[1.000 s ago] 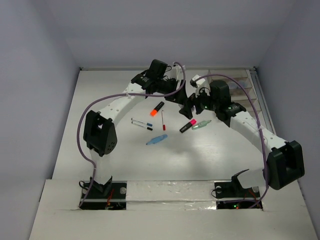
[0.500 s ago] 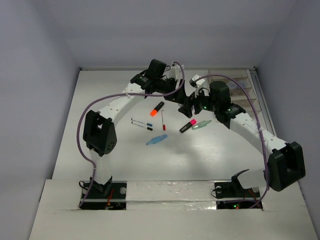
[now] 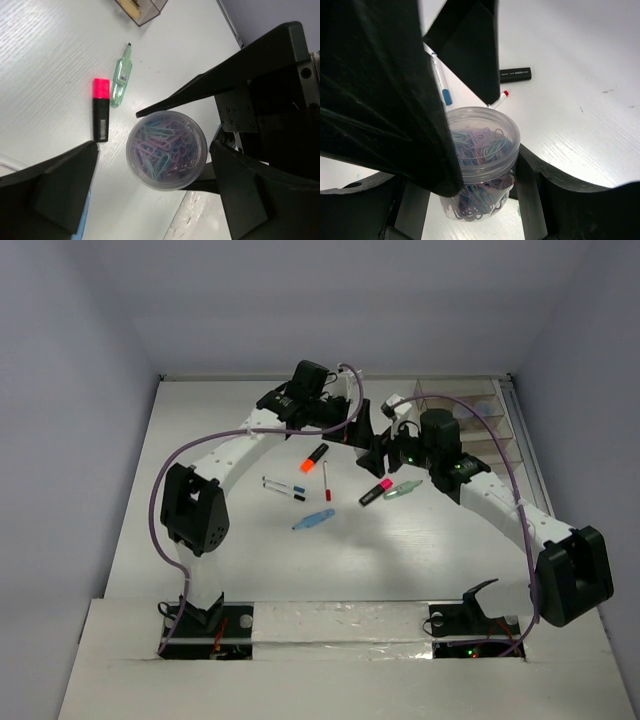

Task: Sort the stationery into containers
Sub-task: Place the stationery in the storage box.

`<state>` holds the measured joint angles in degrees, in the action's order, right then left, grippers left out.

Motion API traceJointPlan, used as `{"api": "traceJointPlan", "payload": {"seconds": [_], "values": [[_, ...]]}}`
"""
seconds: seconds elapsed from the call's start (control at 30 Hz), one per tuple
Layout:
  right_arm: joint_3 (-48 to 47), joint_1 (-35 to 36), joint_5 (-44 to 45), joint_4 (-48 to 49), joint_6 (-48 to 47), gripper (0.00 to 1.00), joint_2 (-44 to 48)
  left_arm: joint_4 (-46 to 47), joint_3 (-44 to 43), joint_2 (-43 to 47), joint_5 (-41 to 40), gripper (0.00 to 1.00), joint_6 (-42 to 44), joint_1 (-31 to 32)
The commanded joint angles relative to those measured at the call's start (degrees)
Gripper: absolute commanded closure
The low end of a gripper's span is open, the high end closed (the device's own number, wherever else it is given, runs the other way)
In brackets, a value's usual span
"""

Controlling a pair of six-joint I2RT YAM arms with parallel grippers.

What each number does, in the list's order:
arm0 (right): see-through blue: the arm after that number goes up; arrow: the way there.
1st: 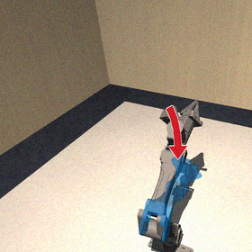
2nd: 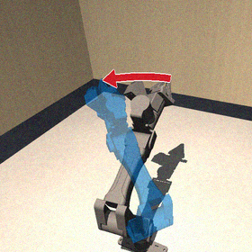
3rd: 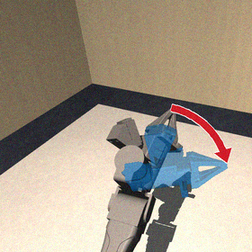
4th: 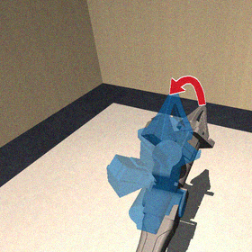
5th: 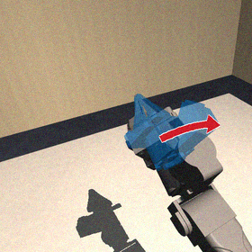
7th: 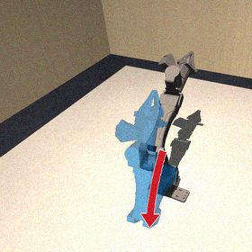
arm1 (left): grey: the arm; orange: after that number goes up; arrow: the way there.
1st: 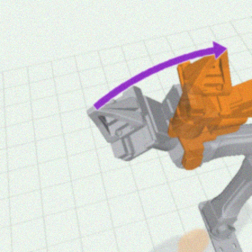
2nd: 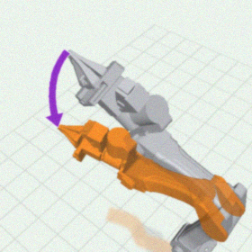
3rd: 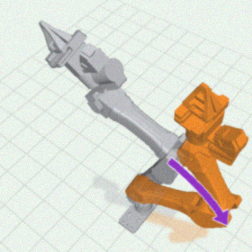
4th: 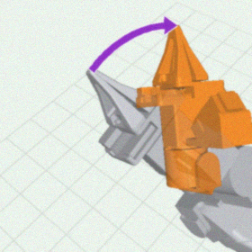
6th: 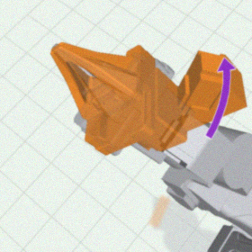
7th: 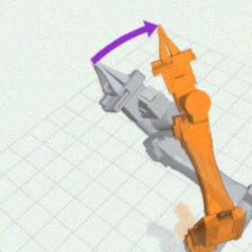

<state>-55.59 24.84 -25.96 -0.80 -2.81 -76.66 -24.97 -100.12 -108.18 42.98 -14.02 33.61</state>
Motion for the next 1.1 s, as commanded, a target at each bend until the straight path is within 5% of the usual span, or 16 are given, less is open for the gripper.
{"api": "traceJointPlan", "payload": {"seconds": [0.0,0.27,0.53,0.7,1.07], "values": [[0.57,0.03,2.66,8.0,2.54,0.49,1.87,3.77,2.02,7.09,-2.81,0.05,-1.44,-0.64],[1.89,0.03,12.58,11.08,6.5,0.49,1.08,13.37,13.97,20.8,-12.63,0.01,-9.71,-9.87],[-2.14,-7.42,37.01,15.11,15.09,0.48,-5.42,9.68,31.78,44.88,-25.22,0.01,-2.34,-10.49],[-6.62,-16.83,40.62,16.09,20.82,0.48,-13.22,11.95,42.01,57.53,-28.74,0.01,-1.62,-10.49],[-21.13,-20.09,47.84,16.27,18.81,0.47,-29.68,19.69,53.52,67.75,-30.32,0.01,-0.74,-10.49]]}}
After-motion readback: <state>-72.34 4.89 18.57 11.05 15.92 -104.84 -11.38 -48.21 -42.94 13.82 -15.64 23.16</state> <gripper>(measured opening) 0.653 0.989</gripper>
